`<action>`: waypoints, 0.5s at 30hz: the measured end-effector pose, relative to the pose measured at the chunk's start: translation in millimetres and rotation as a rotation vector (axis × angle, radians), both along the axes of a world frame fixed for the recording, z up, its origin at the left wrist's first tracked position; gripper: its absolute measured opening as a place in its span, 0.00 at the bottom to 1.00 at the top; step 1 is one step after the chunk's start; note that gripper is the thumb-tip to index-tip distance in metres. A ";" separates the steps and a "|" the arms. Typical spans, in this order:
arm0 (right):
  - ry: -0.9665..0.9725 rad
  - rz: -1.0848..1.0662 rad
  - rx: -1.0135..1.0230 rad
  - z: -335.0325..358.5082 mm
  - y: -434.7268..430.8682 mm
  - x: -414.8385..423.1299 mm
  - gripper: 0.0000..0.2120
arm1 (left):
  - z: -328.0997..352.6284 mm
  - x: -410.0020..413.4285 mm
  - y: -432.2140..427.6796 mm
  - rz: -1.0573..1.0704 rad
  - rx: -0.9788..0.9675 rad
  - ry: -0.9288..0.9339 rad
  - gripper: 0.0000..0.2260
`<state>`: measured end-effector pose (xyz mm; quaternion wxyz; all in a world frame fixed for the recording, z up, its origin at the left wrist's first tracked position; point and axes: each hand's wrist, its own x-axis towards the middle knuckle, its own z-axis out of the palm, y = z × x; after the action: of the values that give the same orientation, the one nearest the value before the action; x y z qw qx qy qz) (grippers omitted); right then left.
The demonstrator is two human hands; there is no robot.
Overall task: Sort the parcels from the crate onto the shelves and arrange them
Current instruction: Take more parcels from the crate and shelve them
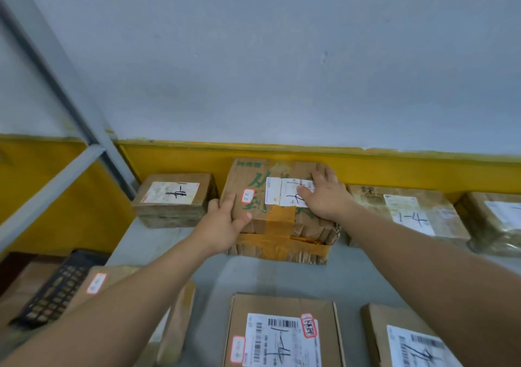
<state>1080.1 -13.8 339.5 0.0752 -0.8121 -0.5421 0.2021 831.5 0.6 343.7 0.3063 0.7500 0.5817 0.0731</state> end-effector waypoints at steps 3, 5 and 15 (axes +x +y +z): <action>-0.148 0.007 0.016 7.0 3.9 -4.9 0.34 | 5.2 -15.2 4.6 -0.018 0.023 0.006 0.32; -0.206 0.053 0.038 13.5 8.8 -14.8 0.34 | 6.9 -32.1 4.7 -0.018 0.050 0.029 0.32; -0.254 0.463 0.197 37.4 -27.4 -161.1 0.32 | -16.7 -181.0 -28.5 0.109 0.031 0.254 0.32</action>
<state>919.0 -41.2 377.0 0.0371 -0.6741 -0.7355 0.0565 650.5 -27.9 327.0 0.2140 0.7250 0.6546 0.0031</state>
